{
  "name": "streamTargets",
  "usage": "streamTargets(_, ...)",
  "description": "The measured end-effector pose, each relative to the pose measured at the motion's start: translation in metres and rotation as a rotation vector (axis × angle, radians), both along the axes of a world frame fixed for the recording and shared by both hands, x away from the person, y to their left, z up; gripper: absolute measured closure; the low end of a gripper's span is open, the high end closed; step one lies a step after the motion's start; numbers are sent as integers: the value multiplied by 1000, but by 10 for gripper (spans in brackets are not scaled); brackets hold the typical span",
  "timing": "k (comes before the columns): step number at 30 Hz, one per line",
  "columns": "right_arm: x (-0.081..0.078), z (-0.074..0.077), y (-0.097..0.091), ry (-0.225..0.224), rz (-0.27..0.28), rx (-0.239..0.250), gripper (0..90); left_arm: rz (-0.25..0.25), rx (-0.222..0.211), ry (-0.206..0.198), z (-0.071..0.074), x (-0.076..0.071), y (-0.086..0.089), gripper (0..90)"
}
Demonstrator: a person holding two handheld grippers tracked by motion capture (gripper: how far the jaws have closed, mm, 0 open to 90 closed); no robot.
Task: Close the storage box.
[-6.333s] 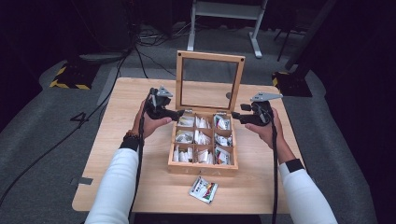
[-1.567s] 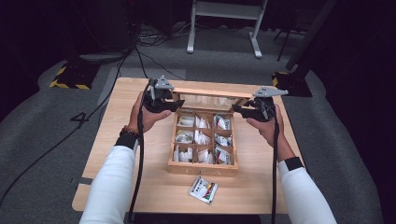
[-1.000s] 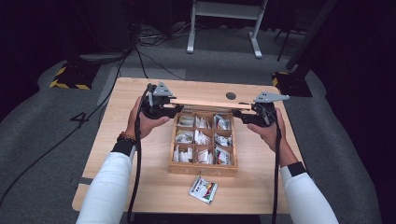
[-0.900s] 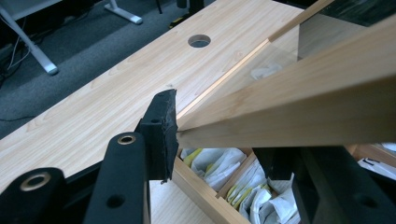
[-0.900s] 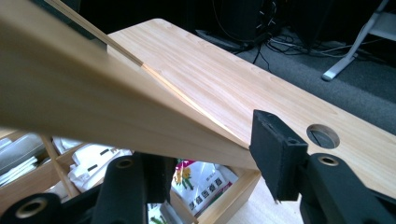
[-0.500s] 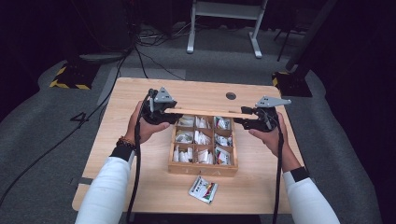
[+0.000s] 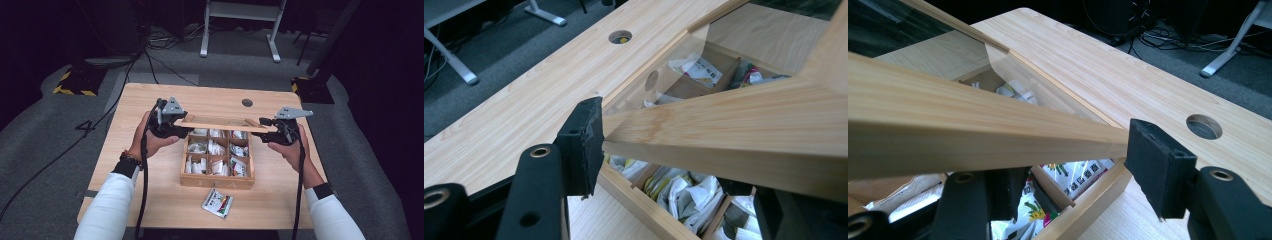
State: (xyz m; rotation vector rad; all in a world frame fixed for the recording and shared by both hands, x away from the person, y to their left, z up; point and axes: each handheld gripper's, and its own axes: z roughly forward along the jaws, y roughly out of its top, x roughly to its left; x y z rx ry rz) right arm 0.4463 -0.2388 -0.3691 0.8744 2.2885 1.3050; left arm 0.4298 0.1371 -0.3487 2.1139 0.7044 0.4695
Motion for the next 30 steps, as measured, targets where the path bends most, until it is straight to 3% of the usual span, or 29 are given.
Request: streamTargets(30,-34,1,-5,-62,35,-49,436,-19,-3,3,-8,-27,6,428)
